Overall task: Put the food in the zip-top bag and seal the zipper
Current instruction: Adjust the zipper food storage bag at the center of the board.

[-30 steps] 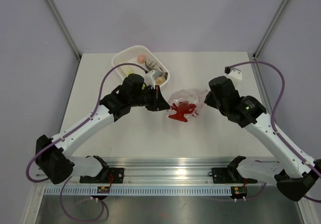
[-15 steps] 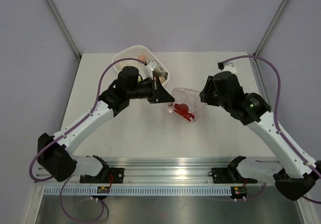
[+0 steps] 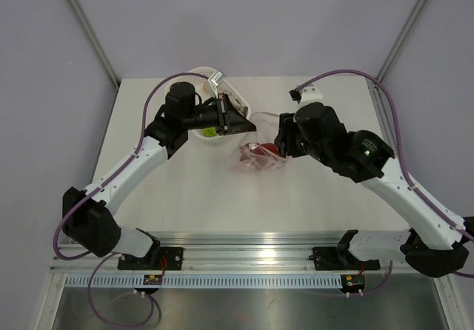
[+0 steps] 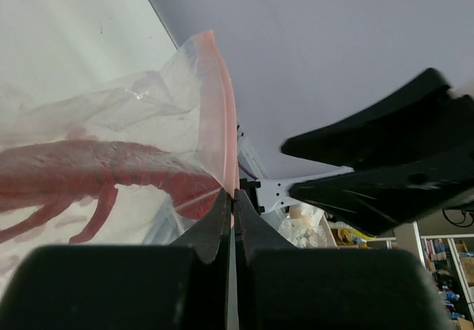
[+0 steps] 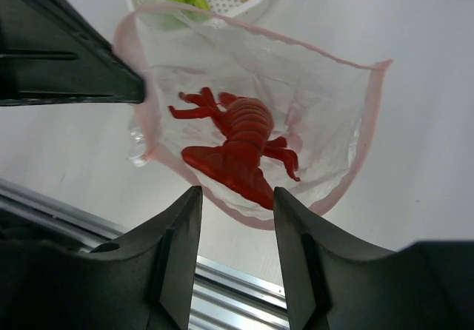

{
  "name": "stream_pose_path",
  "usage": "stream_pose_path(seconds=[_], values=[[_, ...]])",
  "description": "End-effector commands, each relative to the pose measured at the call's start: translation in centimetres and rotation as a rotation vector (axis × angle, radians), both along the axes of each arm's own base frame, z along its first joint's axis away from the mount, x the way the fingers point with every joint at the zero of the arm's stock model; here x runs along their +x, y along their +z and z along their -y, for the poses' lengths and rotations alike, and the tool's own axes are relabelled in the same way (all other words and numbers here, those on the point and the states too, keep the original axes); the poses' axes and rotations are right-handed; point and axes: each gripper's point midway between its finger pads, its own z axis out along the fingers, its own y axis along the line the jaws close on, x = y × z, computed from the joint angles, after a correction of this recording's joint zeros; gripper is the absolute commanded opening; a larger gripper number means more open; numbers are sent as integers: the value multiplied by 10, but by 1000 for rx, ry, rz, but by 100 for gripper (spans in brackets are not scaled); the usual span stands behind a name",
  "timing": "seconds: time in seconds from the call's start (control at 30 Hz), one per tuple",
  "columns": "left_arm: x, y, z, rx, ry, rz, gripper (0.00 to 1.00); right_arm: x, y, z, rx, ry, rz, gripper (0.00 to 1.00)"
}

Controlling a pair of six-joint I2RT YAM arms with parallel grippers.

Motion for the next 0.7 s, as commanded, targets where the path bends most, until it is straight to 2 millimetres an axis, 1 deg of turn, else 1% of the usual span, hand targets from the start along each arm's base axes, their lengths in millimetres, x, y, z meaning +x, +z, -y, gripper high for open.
stream_pose_path(seconds=[0.0,0.03,0.1,0.13,0.2,0.23,0.3,0.37,0.4,0.43,0.47,0.5,0.57,0.6,0.63,0.67], values=[[-2,36,1,-92,-57,76,0,14,-20,8,-122,-72,-16,51],[-4,32,2,-94,-62,65,0,13,-30,3,-134,-56,-39,50],[-3,31,2,-100,-67,61,0,15,-37,-2,-133,-44,-43,51],[-3,30,2,-101,-69,57,0,16,-46,-3,-148,-42,-56,54],[-6,34,3,-119,-86,61,0,20,-54,-5,-169,-48,-54,57],[-6,36,3,-125,-88,66,0,26,-60,-2,-199,-82,-57,57],[-9,42,2,-139,-98,77,0,29,-62,2,-220,-126,-71,55],[-9,49,2,-144,-93,94,0,32,-50,9,-198,-181,-43,50],[-8,48,1,-136,-87,93,0,34,-41,11,-166,-202,-19,49],[-8,47,1,-133,-86,94,0,32,-27,21,-129,-235,26,48],[-7,47,0,-133,-85,96,0,32,-20,25,-92,-261,43,48],[-8,46,0,-131,-86,93,0,31,-7,38,-40,-298,68,50],[-6,43,1,-129,-82,95,0,33,-10,50,8,-339,52,57],[-6,41,1,-128,-83,91,0,40,-9,71,38,-397,49,61],[-5,41,1,-130,-81,89,0,38,-25,69,55,-368,-3,64],[-4,39,2,-132,-82,86,0,41,-31,74,73,-380,-21,71]])
